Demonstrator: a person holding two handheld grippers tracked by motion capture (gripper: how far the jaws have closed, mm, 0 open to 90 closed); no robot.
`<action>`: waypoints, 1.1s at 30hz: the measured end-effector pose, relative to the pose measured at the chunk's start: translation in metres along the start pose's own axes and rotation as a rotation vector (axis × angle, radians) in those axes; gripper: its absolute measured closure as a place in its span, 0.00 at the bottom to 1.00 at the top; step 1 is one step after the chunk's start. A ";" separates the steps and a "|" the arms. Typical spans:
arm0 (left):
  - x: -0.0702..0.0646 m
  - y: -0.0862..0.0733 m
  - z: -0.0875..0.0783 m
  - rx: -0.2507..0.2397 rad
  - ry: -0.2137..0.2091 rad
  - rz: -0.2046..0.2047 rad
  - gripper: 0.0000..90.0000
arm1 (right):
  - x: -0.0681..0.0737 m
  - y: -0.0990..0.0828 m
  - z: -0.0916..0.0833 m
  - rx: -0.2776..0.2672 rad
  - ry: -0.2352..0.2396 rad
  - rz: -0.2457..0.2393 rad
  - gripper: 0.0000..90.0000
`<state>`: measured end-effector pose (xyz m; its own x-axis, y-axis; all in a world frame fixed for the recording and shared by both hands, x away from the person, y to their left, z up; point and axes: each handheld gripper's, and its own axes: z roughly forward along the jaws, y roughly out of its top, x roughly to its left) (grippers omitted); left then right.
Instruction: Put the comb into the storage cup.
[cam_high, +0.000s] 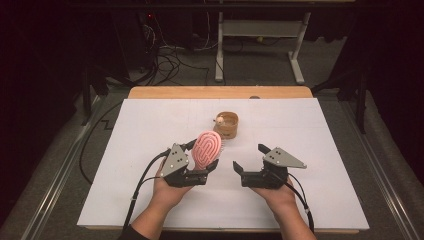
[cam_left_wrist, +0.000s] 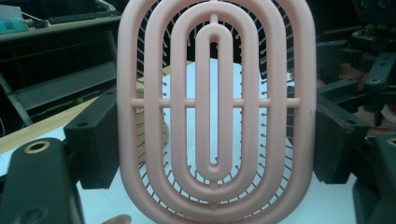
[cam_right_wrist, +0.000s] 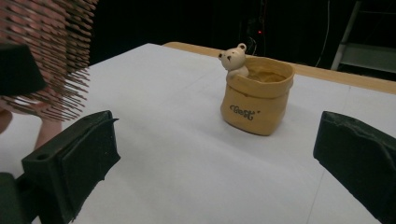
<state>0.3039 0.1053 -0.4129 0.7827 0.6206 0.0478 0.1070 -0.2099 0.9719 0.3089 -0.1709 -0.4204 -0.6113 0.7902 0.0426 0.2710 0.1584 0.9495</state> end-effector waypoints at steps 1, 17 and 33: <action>-0.001 0.000 0.001 0.002 -0.001 0.002 0.20 | 0.001 0.001 -0.001 -0.003 0.005 0.003 0.00; -0.009 -0.001 0.007 0.019 -0.011 0.003 0.20 | 0.012 0.017 -0.010 -0.049 0.054 0.022 0.00; -0.029 0.002 0.017 0.058 -0.009 0.012 0.20 | 0.025 0.034 -0.017 -0.087 0.121 0.062 0.01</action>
<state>0.2922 0.0737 -0.4167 0.7895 0.6111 0.0569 0.1326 -0.2604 0.9564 0.2901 -0.1559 -0.3816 -0.6820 0.7191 0.1337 0.2485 0.0559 0.9670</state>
